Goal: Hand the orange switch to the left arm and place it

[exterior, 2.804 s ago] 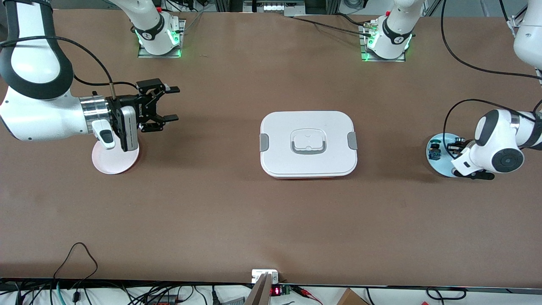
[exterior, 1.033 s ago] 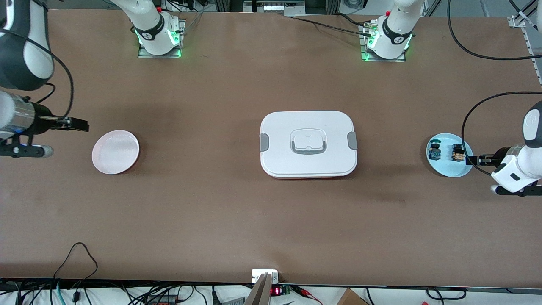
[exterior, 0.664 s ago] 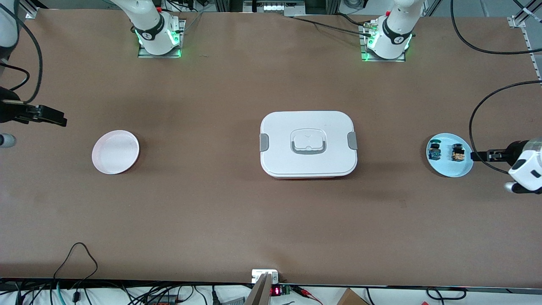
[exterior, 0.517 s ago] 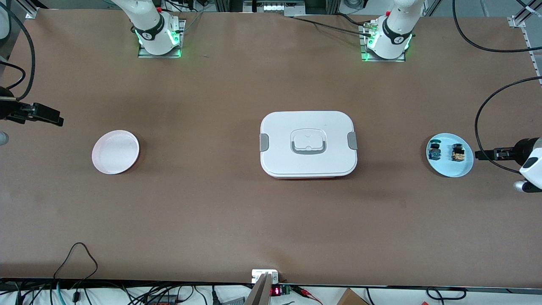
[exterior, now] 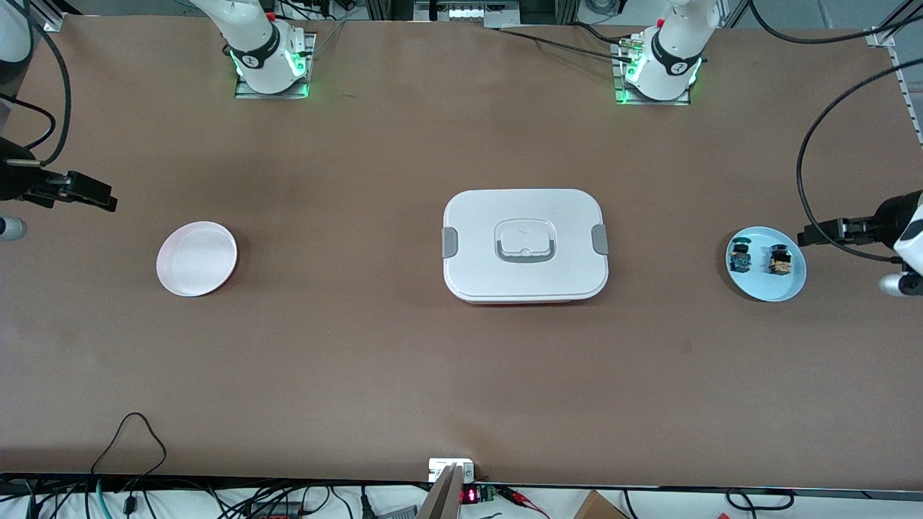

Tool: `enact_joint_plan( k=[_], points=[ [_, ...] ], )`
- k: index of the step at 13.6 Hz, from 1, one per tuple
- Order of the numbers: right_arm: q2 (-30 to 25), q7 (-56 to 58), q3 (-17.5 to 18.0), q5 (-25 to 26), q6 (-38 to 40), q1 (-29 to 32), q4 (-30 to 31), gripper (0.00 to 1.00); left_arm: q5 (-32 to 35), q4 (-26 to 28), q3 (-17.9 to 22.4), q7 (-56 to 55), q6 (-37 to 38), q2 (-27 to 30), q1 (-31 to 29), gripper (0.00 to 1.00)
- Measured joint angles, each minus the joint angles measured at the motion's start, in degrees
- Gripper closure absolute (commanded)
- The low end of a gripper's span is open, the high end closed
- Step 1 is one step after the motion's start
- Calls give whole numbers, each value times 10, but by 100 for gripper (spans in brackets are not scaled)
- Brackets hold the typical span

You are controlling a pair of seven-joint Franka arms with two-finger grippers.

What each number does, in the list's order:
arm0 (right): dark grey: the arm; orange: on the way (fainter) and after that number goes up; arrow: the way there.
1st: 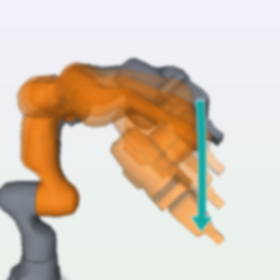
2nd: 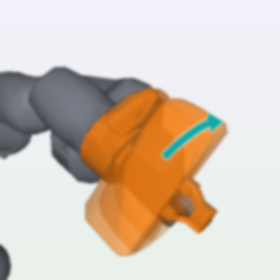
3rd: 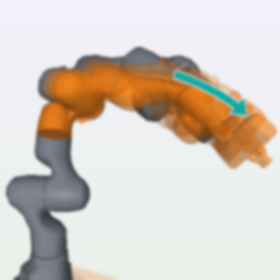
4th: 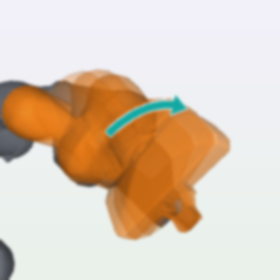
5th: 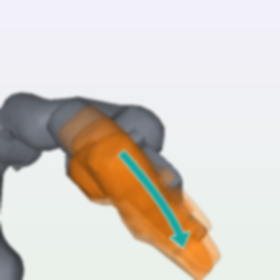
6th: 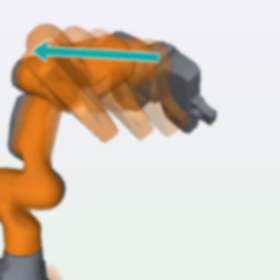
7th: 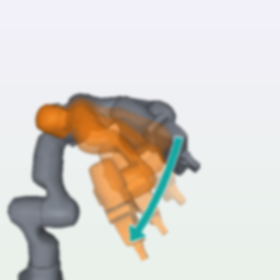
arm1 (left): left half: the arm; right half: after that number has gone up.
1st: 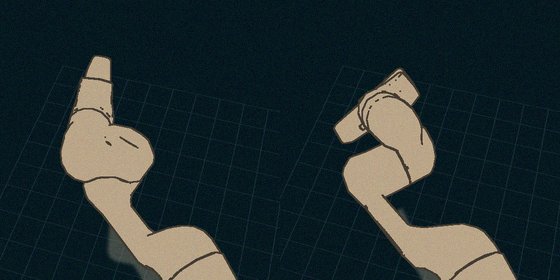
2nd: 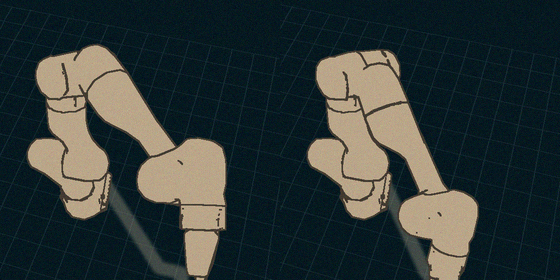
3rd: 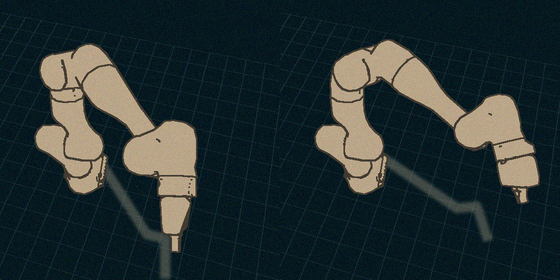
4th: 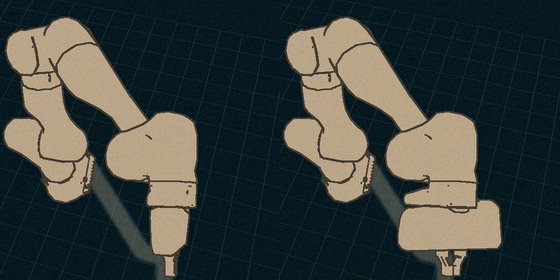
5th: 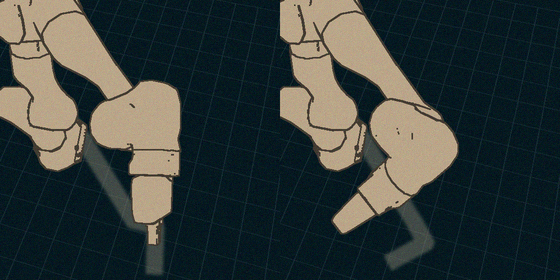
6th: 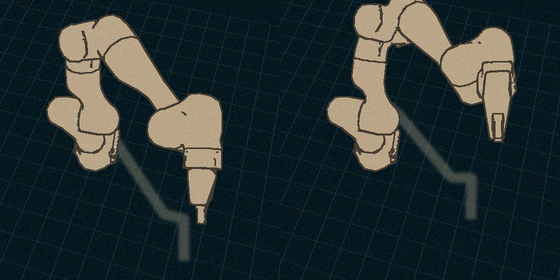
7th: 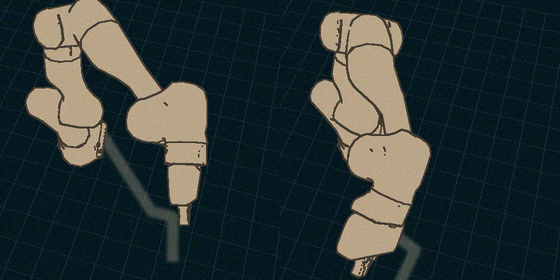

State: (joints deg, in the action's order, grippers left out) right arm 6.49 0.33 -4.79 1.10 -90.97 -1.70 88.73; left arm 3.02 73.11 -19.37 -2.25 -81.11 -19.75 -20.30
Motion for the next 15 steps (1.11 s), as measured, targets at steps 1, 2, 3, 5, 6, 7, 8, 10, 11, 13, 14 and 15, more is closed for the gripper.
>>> enact_joint_plan(
  k=[1, 2, 3, 5, 6, 7, 8, 10, 11, 13, 14, 15],
  points=[
    [-16, 0, 1, 0, -7, 0, 22, 0, -21, 9, 54, 4, 2, 21, 43, 0],
    [-28, 0, 1, 0, -8, 0, 34, 0, -38, 22, 109, 7, 3, 40, 88, 0],
    [-36, 0, 2, 0, -8, 0, 39, 0, -55, 38, 163, 15, 3, 58, 132, 0],
    [-45, 0, 5, 0, -9, 0, 40, 0, -81, 80, 255, 47, -16, 90, 202, 0],
    [-48, 1, 7, 0, -9, 0, 40, 0, -83, 114, 279, 72, -43, 110, 219, 0],
    [-48, 1, 8, 0, -8, 0, 40, 0, -84, 147, 287, 89, -69, 128, 223, 0],
    [-48, 1, 9, 0, -7, 0, 40, 0, -84, 179, 290, 101, -93, 145, 224, 0],
    [-48, 1, 9, 0, -6, 1, 40, 0, -84, 220, 290, 109, -116, 169, 227, 0],
    [-48, 2, 9, 0, -6, 1, 38, 0, -84, 226, 288, 110, -119, 175, 229, 0],
    [-48, 3, 9, 0, -6, 1, 35, 0, -75, 228, 275, 110, -122, 180, 232, 0],
    [-48, 3, 9, 0, -6, 1, 34, 0, -59, 228, 262, 106, -123, 181, 232, 0],
    [-48, 4, 10, 0, -6, 1, 34, 0, -47, 228, 248, 95, -123, 182, 232, 0]
  ],
)
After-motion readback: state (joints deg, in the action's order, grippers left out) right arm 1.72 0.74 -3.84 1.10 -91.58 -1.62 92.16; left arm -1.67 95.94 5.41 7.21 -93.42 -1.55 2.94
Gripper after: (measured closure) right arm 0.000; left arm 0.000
